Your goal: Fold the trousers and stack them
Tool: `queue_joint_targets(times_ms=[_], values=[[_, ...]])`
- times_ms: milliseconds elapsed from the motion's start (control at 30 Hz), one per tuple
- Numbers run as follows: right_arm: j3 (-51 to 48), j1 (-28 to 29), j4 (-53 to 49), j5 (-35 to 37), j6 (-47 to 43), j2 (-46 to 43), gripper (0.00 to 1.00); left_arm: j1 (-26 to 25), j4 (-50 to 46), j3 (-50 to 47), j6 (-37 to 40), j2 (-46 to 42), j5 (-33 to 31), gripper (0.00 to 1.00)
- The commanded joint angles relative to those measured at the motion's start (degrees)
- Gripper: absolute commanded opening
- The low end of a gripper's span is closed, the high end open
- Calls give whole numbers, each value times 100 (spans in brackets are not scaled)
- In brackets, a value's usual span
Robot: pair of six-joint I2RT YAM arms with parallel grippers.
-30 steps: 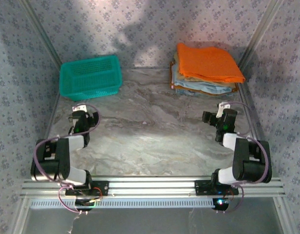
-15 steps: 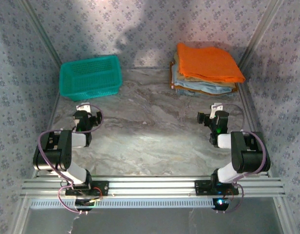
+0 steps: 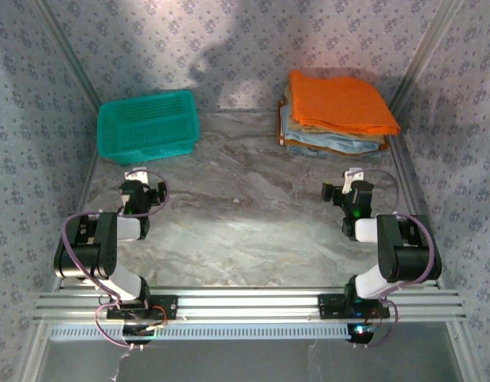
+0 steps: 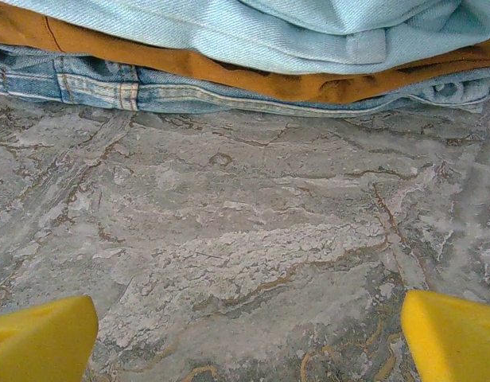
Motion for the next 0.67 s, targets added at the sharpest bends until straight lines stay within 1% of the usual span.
queue_joint_targets(times_ms=[0,633], values=[[88,18,121,121,-70,21,100,-6,282,24,61,-40,68,100],[93,9,119,107,-65,27,100,-7,264,33,70,-40,98,100]])
